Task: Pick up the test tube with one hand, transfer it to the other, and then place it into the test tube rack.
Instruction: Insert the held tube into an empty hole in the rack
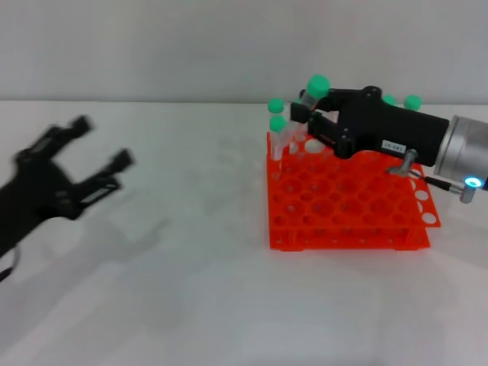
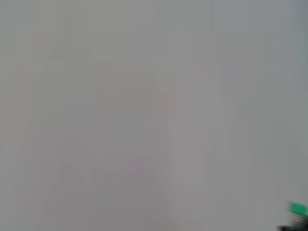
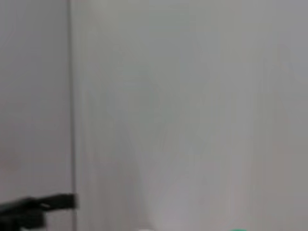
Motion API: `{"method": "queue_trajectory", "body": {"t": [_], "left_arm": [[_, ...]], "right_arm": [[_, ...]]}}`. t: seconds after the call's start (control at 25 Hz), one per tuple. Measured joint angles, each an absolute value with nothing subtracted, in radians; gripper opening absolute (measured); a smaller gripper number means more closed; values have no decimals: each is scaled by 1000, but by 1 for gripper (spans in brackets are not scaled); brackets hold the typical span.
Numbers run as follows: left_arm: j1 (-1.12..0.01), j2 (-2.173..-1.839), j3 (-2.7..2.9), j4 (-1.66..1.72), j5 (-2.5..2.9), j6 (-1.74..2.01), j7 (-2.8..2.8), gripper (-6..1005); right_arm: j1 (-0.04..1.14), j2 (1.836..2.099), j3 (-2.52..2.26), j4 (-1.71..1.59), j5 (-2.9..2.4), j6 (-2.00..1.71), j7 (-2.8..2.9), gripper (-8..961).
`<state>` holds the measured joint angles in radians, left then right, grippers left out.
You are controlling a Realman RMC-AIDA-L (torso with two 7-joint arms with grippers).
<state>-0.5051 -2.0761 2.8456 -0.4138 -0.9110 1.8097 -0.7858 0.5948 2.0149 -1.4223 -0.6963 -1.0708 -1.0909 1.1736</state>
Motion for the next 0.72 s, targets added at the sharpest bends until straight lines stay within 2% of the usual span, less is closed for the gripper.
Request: {"method": "queue_trajectory", "body": {"t": [0.08, 0.32, 0.72], "left_arm": [[-446, -2077, 2845, -414, -993, 1806, -786, 797], [-353, -2079, 2845, -407, -1098, 1797, -791, 874], [-353, -2080, 2844, -399, -1105, 1758, -814, 874]], "right_arm": [[590, 2013, -1408, -697, -1073, -1068, 1164, 222], [574, 1997, -1380, -704, -1081, -987, 1155, 226], [609, 2015, -1458, -686, -1132, -867, 1165, 230]]}}
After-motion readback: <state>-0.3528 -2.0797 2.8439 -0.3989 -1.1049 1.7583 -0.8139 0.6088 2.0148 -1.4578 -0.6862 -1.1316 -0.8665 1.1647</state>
